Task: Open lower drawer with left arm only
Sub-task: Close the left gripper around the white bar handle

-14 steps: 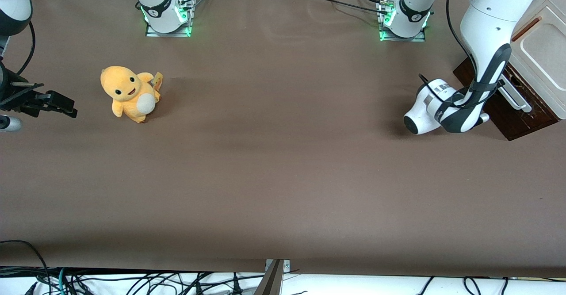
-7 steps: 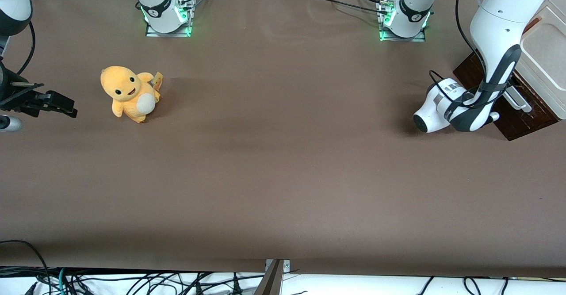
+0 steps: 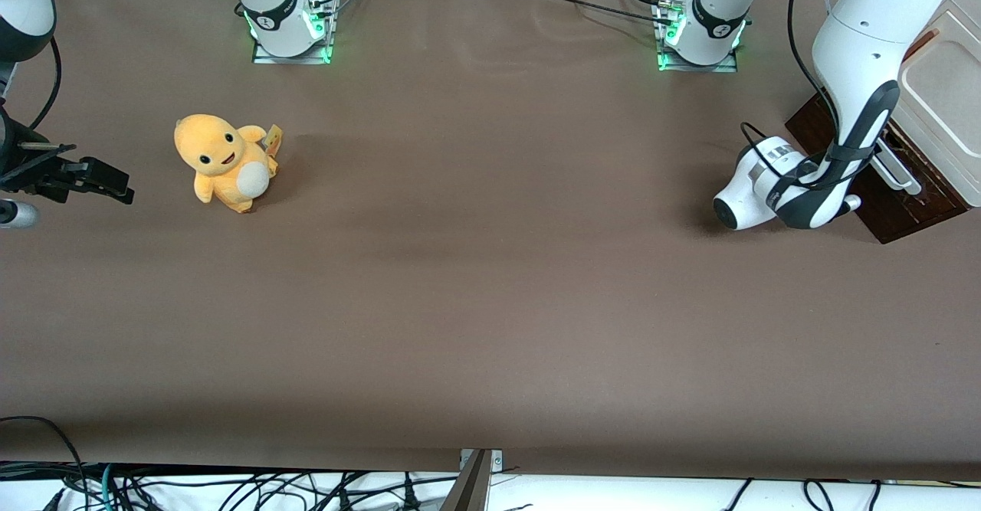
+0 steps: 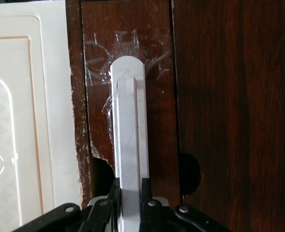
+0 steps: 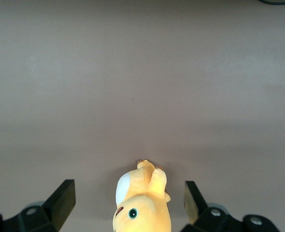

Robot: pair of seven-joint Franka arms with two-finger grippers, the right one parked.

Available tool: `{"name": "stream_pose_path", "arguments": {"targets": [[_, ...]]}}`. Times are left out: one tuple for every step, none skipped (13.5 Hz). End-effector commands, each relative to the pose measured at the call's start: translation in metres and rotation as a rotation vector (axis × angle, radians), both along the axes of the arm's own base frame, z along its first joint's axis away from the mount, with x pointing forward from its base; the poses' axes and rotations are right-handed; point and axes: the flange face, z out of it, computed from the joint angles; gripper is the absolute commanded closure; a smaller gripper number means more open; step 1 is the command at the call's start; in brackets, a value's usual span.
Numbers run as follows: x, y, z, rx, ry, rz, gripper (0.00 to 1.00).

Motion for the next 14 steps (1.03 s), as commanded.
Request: {"name": "stream_pose_path", "arguments": {"targets": [[-0.001, 0.001, -0.003, 0.001, 0.02, -0.017, 0.95], [-0.001, 0.001, -0.003, 0.001, 0.02, -0.017, 0.96], [0.0, 0.001, -0.003, 0.001, 0.019, -0.017, 0.96], [0.001, 0.0, -0.003, 0.001, 0.019, -0.018, 0.96], [0.001, 0.0, -0.002, 0.001, 0.017, -0.017, 0.96], [0.002, -0.002, -0.002, 0.0, 0.016, -0.022, 0.96], [0.004, -0.004, 0.0, 0.003, 0.013, -0.024, 0.96], [0.005, -0.006, 0.0, 0.001, 0.01, -0.021, 0.96], [0.007, -0.01, 0.001, 0.0, 0.006, -0.027, 0.96], [0.007, -0.013, 0.001, -0.004, 0.007, -0.021, 0.96], [0.01, -0.019, 0.002, -0.007, 0.002, -0.02, 0.96], [0.012, -0.024, 0.004, -0.014, 0.0, -0.012, 0.96], [0.016, -0.028, 0.006, -0.027, -0.004, 0.001, 0.96], [0.016, -0.033, 0.006, -0.029, -0.004, -0.003, 0.96]]}}
